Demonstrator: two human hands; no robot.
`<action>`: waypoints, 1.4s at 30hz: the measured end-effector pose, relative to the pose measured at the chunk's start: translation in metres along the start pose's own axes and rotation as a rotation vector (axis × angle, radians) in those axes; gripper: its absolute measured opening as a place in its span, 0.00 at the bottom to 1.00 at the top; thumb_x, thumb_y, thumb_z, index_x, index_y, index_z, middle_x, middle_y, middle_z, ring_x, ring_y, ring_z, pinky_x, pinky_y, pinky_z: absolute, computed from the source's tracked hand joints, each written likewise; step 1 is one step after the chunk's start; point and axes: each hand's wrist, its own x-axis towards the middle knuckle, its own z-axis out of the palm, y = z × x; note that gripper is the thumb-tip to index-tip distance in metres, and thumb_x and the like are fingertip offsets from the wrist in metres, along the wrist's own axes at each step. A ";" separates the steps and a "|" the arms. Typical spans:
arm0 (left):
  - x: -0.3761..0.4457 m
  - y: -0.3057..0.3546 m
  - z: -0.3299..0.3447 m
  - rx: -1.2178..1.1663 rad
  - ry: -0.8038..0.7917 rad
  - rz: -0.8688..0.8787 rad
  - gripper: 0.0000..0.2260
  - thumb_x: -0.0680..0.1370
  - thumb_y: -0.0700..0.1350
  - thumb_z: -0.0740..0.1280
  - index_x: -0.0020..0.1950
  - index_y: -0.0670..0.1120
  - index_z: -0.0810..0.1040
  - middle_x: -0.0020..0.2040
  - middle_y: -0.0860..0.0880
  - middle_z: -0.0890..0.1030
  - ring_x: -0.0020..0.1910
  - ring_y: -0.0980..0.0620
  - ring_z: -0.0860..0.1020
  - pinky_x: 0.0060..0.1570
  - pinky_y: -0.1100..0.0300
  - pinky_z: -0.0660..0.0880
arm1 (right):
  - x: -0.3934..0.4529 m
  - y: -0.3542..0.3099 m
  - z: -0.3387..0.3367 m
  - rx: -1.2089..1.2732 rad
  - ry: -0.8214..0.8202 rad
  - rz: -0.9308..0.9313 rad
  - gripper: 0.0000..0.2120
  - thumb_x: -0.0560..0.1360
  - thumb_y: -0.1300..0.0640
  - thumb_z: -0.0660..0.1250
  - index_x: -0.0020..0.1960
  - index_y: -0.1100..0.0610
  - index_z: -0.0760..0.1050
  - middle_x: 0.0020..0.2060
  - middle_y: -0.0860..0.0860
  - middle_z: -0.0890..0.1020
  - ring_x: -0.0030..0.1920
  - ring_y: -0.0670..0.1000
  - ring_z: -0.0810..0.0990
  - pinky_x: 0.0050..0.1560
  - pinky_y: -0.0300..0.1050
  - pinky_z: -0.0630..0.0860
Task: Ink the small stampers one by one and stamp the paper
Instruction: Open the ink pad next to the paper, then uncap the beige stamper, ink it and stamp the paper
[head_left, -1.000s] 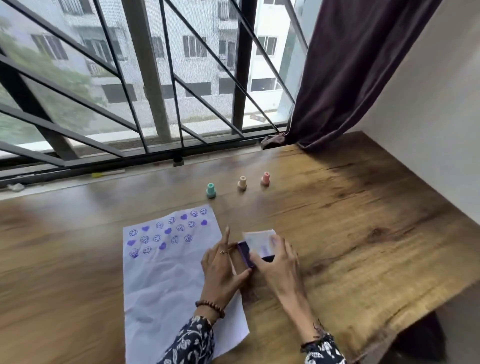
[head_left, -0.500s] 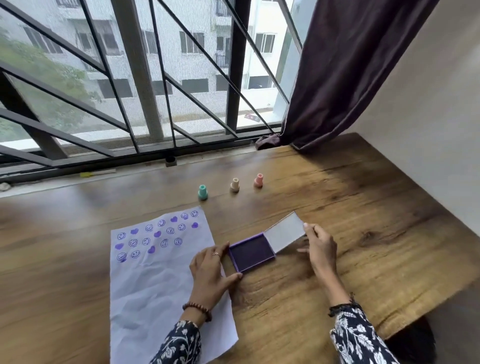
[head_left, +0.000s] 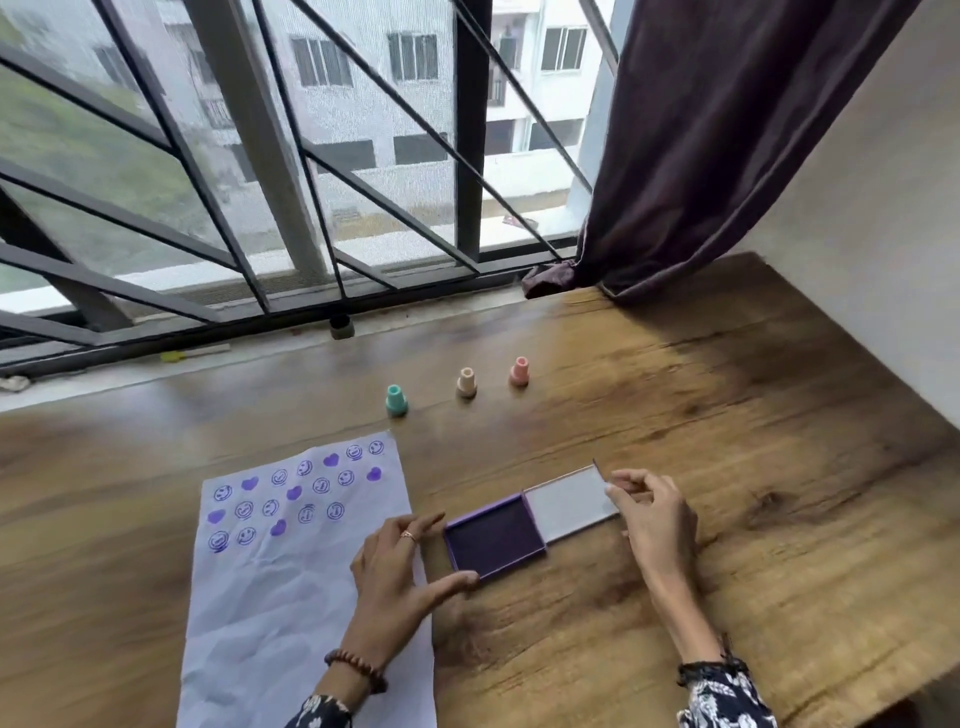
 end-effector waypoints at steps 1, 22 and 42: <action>0.006 0.005 -0.001 -0.006 0.043 -0.001 0.27 0.62 0.62 0.70 0.59 0.58 0.73 0.50 0.57 0.72 0.52 0.57 0.67 0.51 0.58 0.60 | 0.004 -0.006 0.002 -0.011 0.006 -0.030 0.04 0.69 0.61 0.72 0.42 0.53 0.80 0.43 0.53 0.81 0.39 0.48 0.78 0.37 0.50 0.81; 0.177 0.091 0.052 -0.330 0.064 -0.100 0.08 0.72 0.40 0.68 0.50 0.47 0.78 0.42 0.46 0.83 0.44 0.49 0.81 0.48 0.57 0.77 | 0.111 -0.075 0.085 0.130 -0.435 -0.169 0.08 0.71 0.58 0.70 0.50 0.54 0.78 0.43 0.50 0.83 0.45 0.46 0.80 0.41 0.26 0.71; 0.014 0.086 -0.038 -0.690 0.174 0.066 0.10 0.68 0.38 0.73 0.45 0.51 0.82 0.39 0.55 0.85 0.40 0.62 0.82 0.41 0.74 0.75 | -0.063 -0.101 0.030 1.160 -0.480 0.507 0.13 0.77 0.53 0.58 0.41 0.60 0.75 0.25 0.50 0.79 0.26 0.44 0.77 0.28 0.35 0.78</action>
